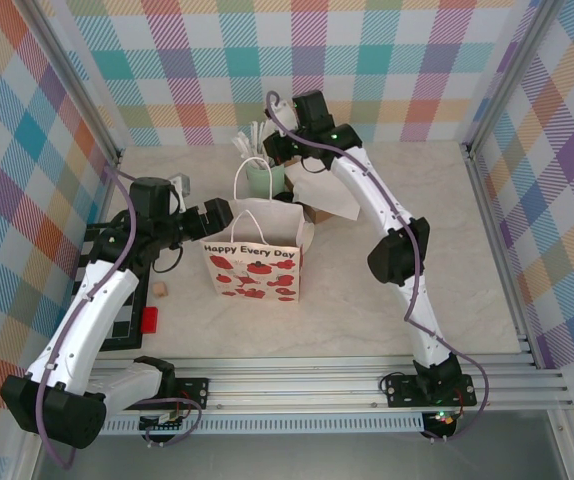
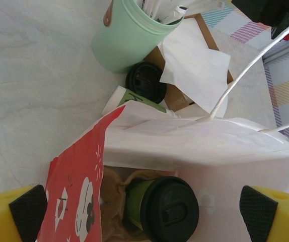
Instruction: Pack the takeout coffee
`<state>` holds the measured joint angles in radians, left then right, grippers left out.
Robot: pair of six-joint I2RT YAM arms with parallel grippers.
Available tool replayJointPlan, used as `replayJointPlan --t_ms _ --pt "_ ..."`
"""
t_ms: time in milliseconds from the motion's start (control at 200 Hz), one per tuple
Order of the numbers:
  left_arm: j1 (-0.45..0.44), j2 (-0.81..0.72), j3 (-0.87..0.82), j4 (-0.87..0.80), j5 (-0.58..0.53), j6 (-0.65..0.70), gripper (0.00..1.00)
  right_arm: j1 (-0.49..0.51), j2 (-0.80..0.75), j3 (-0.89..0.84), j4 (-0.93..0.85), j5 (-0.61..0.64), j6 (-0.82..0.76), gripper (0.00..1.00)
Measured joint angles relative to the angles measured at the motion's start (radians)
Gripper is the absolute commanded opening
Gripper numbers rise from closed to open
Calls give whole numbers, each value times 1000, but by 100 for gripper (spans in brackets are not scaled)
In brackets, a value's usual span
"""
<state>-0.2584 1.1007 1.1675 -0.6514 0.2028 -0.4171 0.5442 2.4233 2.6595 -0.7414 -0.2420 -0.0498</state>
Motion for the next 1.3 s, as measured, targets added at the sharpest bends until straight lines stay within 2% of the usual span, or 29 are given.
replayJointPlan --t_ms 410,735,1095,1300 --pt "0 23 -5 22 88 33 100 0 -135 3 0 22 84 0" --pt "0 23 -8 26 115 48 100 0 -140 17 -1 63 91 0" --pt "0 23 -8 26 115 48 100 0 -56 17 -40 73 92 33" --pt "0 24 -13 27 115 48 100 0 -56 17 -36 58 108 39"
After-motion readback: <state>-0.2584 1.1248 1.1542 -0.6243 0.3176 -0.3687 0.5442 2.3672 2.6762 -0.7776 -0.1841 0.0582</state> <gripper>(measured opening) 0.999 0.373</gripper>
